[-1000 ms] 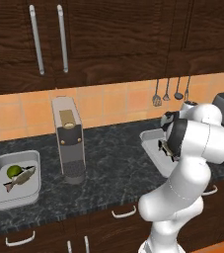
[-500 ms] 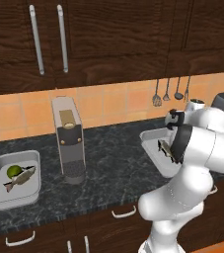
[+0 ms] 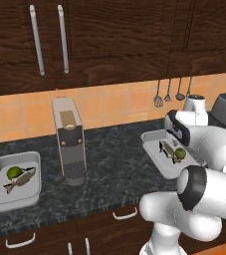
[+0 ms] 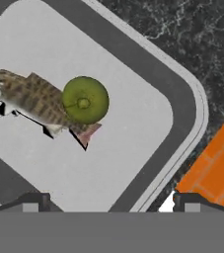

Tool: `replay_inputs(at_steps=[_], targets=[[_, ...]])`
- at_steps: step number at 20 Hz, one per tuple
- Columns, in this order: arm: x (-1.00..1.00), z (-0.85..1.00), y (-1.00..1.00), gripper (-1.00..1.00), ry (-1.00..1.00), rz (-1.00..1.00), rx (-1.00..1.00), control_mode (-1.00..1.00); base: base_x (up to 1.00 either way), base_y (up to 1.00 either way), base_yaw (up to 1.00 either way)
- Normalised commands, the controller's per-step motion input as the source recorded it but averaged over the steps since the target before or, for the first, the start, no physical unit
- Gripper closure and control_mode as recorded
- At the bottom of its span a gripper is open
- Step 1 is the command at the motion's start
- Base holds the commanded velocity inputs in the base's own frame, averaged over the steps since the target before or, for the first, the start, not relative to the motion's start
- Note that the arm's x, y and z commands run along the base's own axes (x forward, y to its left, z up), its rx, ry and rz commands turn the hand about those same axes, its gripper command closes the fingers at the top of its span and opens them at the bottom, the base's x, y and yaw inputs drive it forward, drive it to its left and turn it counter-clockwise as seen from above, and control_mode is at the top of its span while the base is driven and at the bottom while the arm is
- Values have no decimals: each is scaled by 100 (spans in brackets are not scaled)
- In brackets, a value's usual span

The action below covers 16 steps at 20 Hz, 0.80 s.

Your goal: Place one lime and one fish in each tupperware on the nearby counter, to pack two identical lunches.

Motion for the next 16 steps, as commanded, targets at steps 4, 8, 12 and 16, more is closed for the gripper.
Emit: replay_inputs(at_steps=[4, 8, 12, 16], targets=[[-56, 66, 100, -100, -7, 30, -23, -100, 0, 0, 0], [-77, 9, 100, -100, -14, 36, -18, -100, 0, 0, 0], [-71, 8, 100, -100, -12, 47, -9, -100, 0, 0, 0], [-45, 5, 100, -100, -3, 45, -8, -100, 0, 0, 0]])
